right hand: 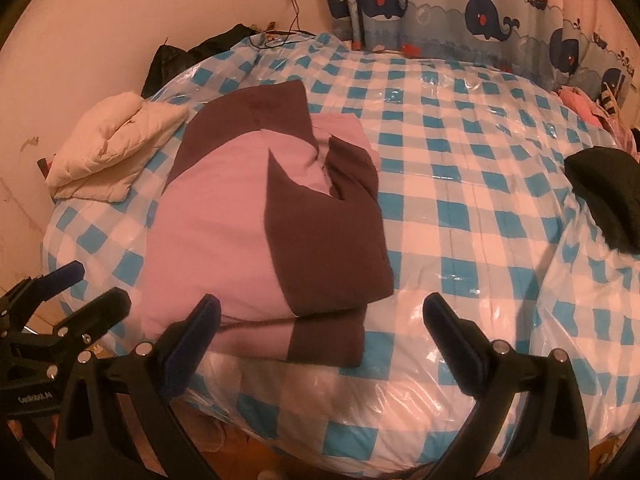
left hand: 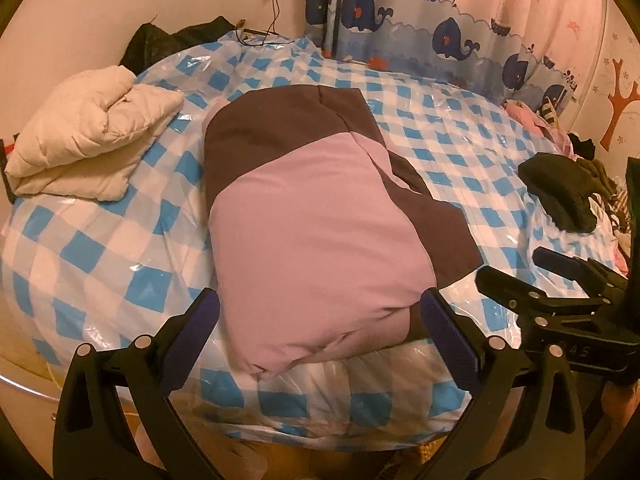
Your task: Fold large clothes
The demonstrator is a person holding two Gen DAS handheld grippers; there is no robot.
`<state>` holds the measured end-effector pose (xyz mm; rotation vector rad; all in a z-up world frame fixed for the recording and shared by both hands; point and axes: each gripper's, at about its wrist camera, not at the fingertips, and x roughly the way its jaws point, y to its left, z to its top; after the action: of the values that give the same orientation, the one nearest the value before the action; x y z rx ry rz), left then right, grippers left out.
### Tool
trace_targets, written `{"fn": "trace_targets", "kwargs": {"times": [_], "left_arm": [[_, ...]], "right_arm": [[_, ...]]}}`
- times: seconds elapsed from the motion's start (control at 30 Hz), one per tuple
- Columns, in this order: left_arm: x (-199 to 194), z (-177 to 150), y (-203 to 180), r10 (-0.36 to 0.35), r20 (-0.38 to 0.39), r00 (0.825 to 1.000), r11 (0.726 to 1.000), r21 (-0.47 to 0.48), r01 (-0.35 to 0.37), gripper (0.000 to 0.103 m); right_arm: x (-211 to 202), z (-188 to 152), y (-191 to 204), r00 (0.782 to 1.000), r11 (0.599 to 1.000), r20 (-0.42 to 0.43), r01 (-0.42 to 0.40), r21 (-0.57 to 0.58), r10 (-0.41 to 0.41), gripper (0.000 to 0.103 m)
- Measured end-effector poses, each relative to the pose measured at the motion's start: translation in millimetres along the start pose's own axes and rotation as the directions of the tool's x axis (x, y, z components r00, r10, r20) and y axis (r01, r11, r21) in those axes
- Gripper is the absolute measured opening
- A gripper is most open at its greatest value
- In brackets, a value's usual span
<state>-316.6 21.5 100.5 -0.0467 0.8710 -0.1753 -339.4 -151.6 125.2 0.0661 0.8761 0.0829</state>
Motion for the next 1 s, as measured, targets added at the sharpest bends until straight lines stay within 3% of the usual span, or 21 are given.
{"fn": "trace_targets", "kwargs": {"times": [0.5,1.0], "left_arm": [[18.8,0.8,10.2,0.009,-0.092,0.996,0.998,-0.060,-0.014,0.096],[22.2,0.8,19.2,0.020,-0.099,0.995,0.995,-0.097,-0.030,0.096]], "right_arm": [[4.0,9.2,6.0,0.999,0.999,-0.019,0.026,-0.022,-0.027,0.097],[8.7,8.0,0.7,0.999,0.999,-0.041,0.016,-0.030,-0.018,0.097]]}}
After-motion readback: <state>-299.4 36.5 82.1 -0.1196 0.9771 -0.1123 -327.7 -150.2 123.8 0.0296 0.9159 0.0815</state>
